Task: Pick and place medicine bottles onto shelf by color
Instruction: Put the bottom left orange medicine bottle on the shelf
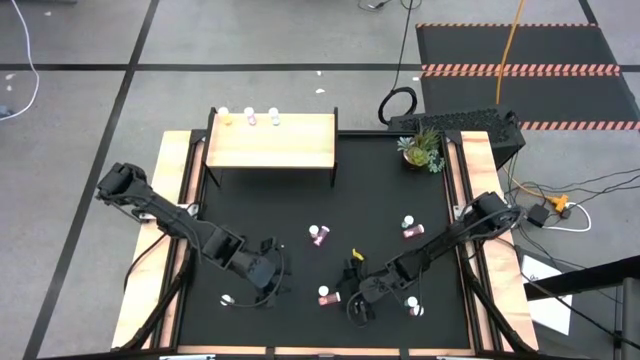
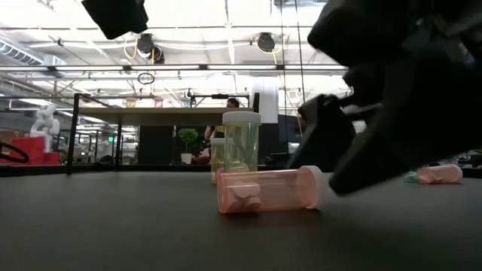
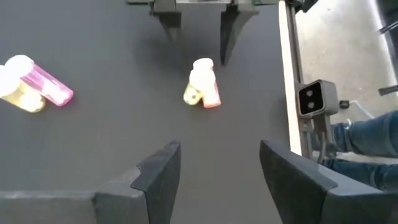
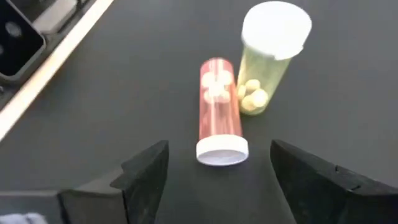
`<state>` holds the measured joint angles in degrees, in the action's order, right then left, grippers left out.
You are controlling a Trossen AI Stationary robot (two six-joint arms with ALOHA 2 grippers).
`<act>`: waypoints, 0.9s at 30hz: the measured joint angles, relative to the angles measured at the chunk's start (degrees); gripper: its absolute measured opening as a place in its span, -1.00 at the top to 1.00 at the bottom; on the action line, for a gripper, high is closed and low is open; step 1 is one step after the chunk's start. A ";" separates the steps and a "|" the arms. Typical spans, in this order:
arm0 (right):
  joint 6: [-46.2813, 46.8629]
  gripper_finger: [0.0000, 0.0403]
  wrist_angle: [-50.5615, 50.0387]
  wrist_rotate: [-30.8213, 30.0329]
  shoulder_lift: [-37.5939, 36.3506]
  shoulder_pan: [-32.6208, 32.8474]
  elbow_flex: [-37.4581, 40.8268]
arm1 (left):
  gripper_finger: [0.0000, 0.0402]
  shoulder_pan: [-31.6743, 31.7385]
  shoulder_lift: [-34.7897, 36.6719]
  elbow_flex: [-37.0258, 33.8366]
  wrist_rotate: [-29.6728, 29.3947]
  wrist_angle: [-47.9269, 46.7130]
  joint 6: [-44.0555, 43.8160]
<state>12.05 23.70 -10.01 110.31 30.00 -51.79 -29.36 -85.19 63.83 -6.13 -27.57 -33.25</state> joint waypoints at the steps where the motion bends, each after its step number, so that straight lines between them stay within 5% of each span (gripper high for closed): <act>1: -0.16 -0.34 0.65 0.17 0.48 -0.01 0.00 | -0.09 -0.09 0.00 0.00 -0.25 0.04 -0.29; 10: -0.37 -0.12 2.86 1.17 2.09 -0.41 0.00 | -0.09 0.23 -0.02 0.02 -2.91 0.65 -0.17; 20: 3.93 0.48 2.24 1.27 0.93 -1.74 0.02 | -0.09 1.68 -0.02 0.02 -2.88 0.76 0.31; 27: 4.66 0.42 -10.42 2.43 -9.30 -1.81 0.02 | -0.09 2.47 -0.02 0.02 -1.08 5.50 -0.81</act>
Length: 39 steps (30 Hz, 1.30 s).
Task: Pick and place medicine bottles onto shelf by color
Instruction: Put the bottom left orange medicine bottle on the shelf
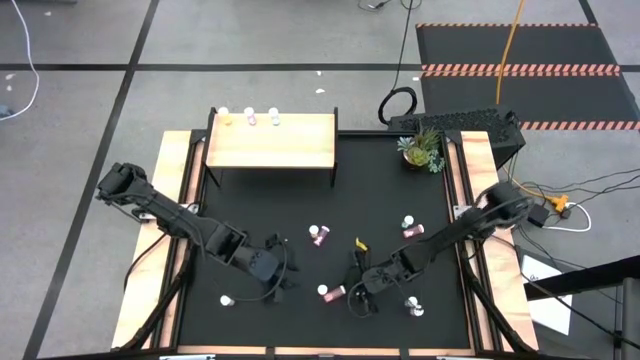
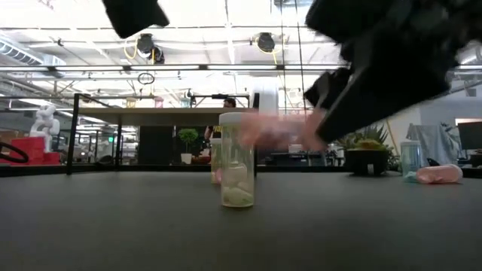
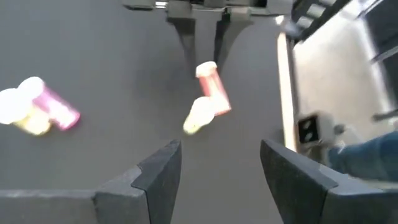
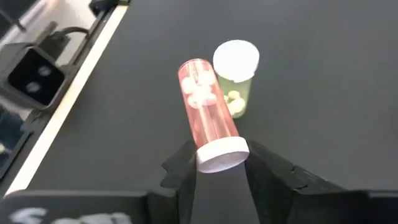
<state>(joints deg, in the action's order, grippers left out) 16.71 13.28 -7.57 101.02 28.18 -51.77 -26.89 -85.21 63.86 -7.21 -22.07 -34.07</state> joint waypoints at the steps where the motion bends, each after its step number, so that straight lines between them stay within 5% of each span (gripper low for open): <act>1: -1.28 0.38 -2.49 -0.02 -2.19 0.00 0.00 | -0.09 0.55 0.00 0.00 0.76 1.79 -0.45; 11: -18.78 0.42 -25.85 -1.51 -20.18 -2.82 -1.87 | -0.09 16.20 0.00 0.01 24.63 20.84 -4.84; 17: -31.01 0.39 -30.71 -5.22 -21.82 -6.18 -7.65 | -0.11 24.31 -2.11 0.11 33.65 26.15 -8.89; 24: -43.28 0.38 -32.03 -9.25 -21.80 -9.15 -13.09 | -0.31 26.11 -5.29 0.07 44.65 28.64 -10.30; 30: -50.54 0.38 -31.82 -9.04 -21.76 -11.25 -14.08 | -0.40 28.28 -5.27 0.09 45.59 29.67 -9.63; 39: -55.73 0.38 -31.14 -8.83 -22.59 -13.23 -14.18 | -0.23 33.14 -4.78 0.10 46.82 26.82 -10.48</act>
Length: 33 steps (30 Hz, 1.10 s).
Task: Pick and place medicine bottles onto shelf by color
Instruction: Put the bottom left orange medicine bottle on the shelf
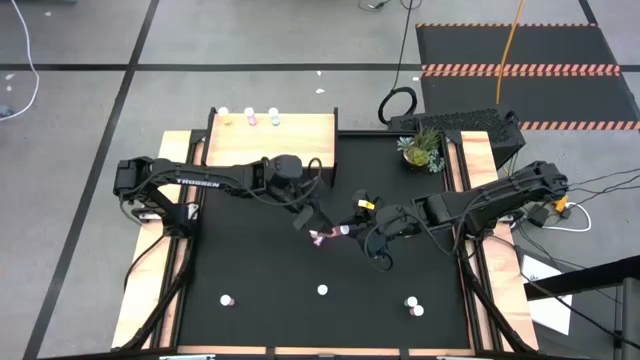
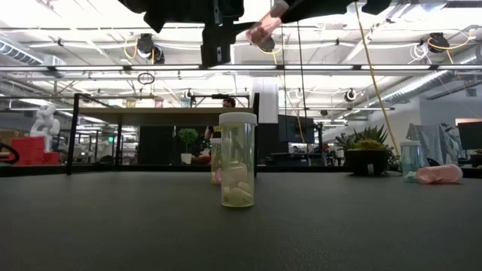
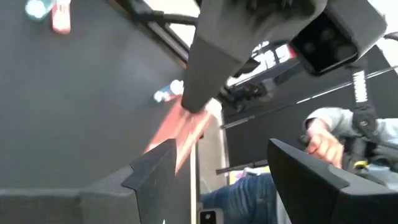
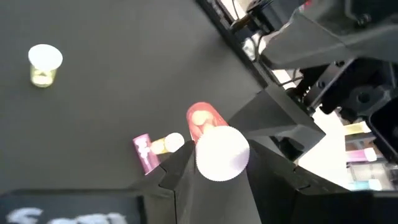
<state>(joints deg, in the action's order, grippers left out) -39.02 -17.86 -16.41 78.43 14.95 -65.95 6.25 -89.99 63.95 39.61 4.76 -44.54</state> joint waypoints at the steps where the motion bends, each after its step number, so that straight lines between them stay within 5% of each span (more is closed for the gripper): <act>1: -0.34 0.38 0.07 0.04 -0.26 -0.25 0.00 | -0.22 0.35 0.09 0.21 0.65 0.05 -0.11; 11: 9.40 0.38 -1.09 -0.28 -1.43 -4.93 0.00 | -0.21 0.86 0.11 4.58 0.51 -0.46 8.50; 20: 14.27 0.38 -0.78 -0.24 -1.43 -5.30 0.00 | -0.21 0.90 0.13 10.47 -10.15 -16.23 22.94; 33: 9.44 0.38 1.05 1.69 -1.43 -5.28 0.02 | -0.21 0.65 0.15 11.57 -10.37 -16.94 29.28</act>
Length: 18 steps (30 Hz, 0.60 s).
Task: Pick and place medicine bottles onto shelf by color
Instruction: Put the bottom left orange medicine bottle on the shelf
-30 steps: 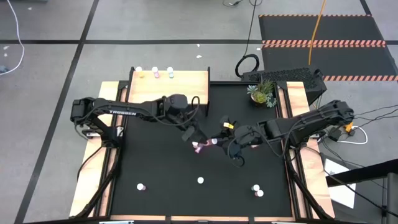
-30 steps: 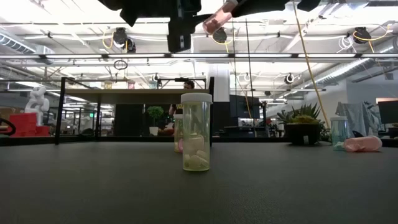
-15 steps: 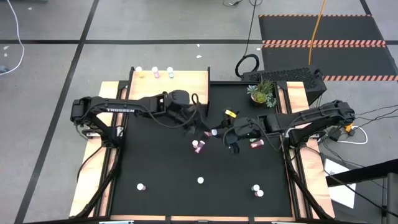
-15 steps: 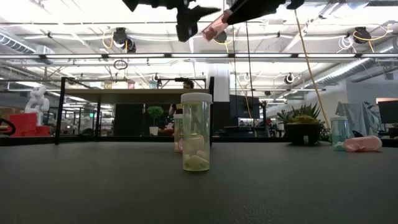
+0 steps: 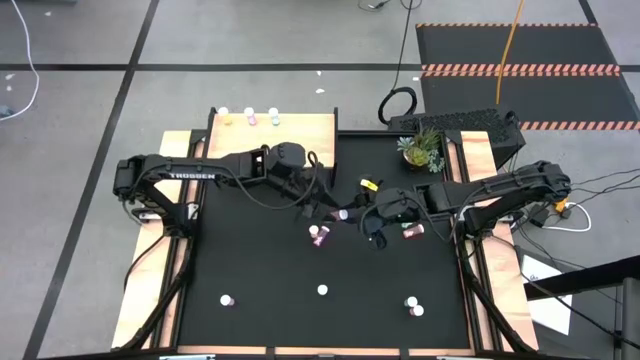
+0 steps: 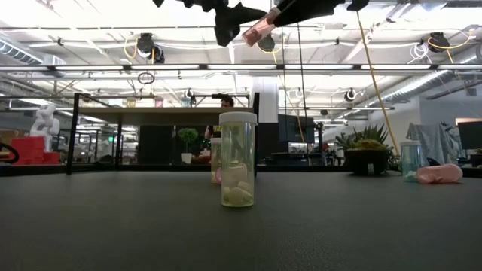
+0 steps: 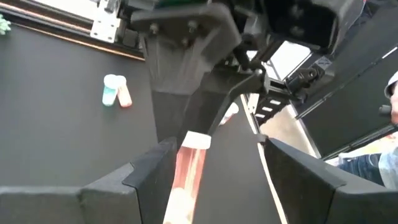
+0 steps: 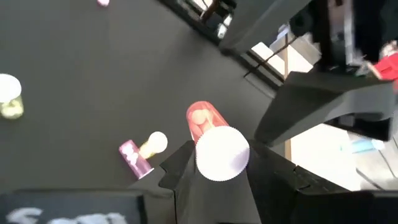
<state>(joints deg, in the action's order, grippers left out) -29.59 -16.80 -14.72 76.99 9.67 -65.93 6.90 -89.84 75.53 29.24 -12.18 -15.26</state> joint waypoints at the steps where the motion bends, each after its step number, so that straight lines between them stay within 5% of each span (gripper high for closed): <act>1: -0.04 0.38 0.69 0.05 0.00 0.00 -0.02 | -0.21 0.00 0.00 0.00 0.04 -0.40 0.22; 18: -1.25 0.38 7.29 2.99 0.04 -1.28 0.02 | -0.21 0.00 -0.07 0.00 -0.79 -1.80 -0.28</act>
<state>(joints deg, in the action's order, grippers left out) -30.83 -9.51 -11.73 77.03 8.39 -65.91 6.90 -89.91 75.53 28.45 -13.98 -15.54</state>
